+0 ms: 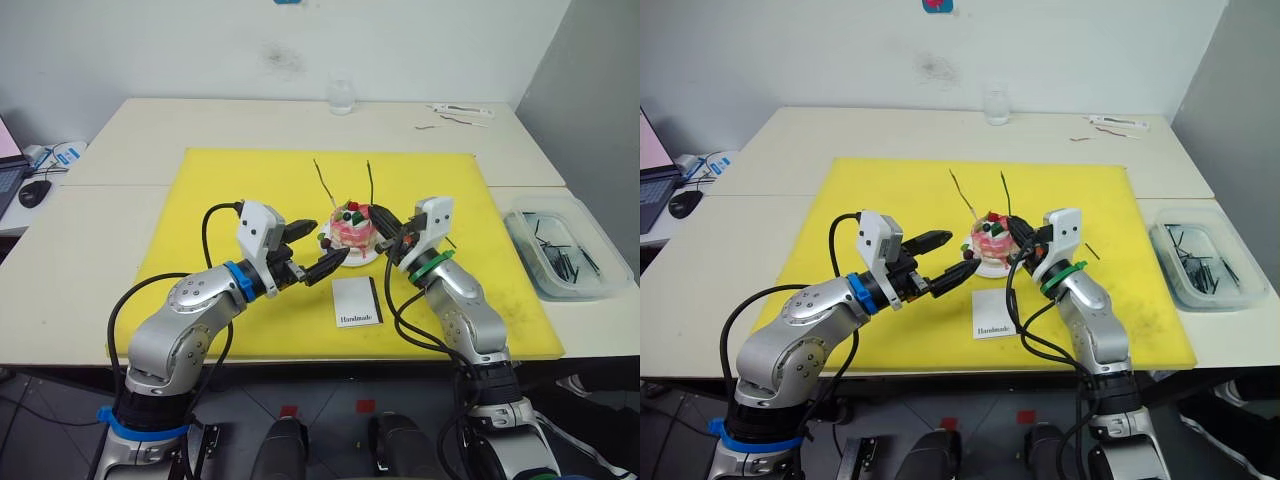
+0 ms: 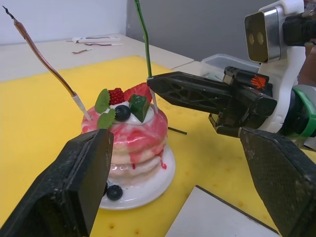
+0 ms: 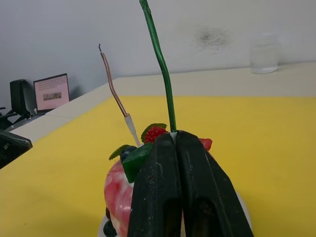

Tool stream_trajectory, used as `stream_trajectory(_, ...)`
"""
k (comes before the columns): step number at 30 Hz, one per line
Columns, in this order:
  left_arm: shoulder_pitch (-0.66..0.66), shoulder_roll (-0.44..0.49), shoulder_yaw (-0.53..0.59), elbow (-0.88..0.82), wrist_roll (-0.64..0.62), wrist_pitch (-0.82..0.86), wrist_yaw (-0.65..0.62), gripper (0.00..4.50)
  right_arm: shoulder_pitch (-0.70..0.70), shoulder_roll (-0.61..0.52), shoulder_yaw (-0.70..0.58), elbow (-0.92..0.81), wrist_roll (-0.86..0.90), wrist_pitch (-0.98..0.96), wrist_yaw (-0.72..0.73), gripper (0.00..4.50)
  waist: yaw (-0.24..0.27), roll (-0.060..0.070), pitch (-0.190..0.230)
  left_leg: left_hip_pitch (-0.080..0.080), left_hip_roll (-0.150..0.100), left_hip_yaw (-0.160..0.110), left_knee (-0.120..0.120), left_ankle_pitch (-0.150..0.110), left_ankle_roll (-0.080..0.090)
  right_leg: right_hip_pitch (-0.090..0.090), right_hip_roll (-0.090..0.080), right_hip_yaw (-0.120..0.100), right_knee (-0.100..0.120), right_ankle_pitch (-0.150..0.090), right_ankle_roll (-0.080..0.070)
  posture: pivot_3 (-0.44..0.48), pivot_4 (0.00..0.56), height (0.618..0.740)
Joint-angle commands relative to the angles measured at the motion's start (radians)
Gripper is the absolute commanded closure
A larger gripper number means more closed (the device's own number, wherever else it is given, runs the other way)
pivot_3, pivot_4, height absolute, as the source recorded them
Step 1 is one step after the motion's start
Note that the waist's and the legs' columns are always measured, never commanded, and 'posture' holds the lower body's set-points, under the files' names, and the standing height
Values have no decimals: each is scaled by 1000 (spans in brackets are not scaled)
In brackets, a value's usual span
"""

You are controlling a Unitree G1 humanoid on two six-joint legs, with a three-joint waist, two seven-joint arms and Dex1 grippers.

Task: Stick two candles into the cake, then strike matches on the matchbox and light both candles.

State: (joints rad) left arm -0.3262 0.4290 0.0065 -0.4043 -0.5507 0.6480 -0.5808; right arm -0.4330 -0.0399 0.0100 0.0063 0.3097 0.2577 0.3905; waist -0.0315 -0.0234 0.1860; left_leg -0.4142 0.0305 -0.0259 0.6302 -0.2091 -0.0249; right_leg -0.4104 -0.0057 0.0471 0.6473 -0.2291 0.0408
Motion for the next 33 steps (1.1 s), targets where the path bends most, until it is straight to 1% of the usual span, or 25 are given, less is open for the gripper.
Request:
stream_trajectory(1, -12, 5, 12, -32, -15, -7, -6, 0, 11, 15, -22, -22, 27, -8, -14, 4480, 0, 0, 0, 0, 0, 0, 0, 0, 0, 0, 0, 0, 0, 0, 0, 0, 150, 740)
stream_trajectory(14, -11, -3, 3, -33, -16, -6, -4, 0, 74, 23, 4, -67, 36, -47, 9, 4480, 0, 0, 0, 0, 0, 0, 0, 0, 0, 0, 0, 0, 0, 0, 0, 0, 150, 740)
stream_trajectory(16, -12, -1, 3, -33, -17, -6, -7, 0, 76, 30, 3, -74, 49, -52, 15, 4480, 0, 0, 0, 0, 0, 0, 0, 0, 0, 0, 0, 0, 0, 0, -1, 0, 150, 740)
stream_trajectory(17, -13, -1, 4, -32, -17, -6, -8, 0, 76, 32, 3, -77, 53, -53, 16, 4480, 0, 0, 0, 0, 0, 0, 0, 0, 0, 0, 0, 0, 0, -2, -3, 0, 150, 740)
stream_trajectory(24, -23, -2, -1, -28, -17, -6, -14, 0, 64, 57, -7, -76, 94, -44, 19, 4480, 0, 0, 0, 0, 0, 0, 0, 0, 0, 0, 0, 0, 0, -2, -3, 0, 150, 740)
stream_trajectory(33, -27, 0, 5, -24, -16, -6, -17, 0, 78, 19, 22, -43, 6, -65, -3, 4480, 0, 0, 0, 0, 0, 0, 0, 0, 0, 0, 0, 0, 0, -2, -4, 0, 150, 740)
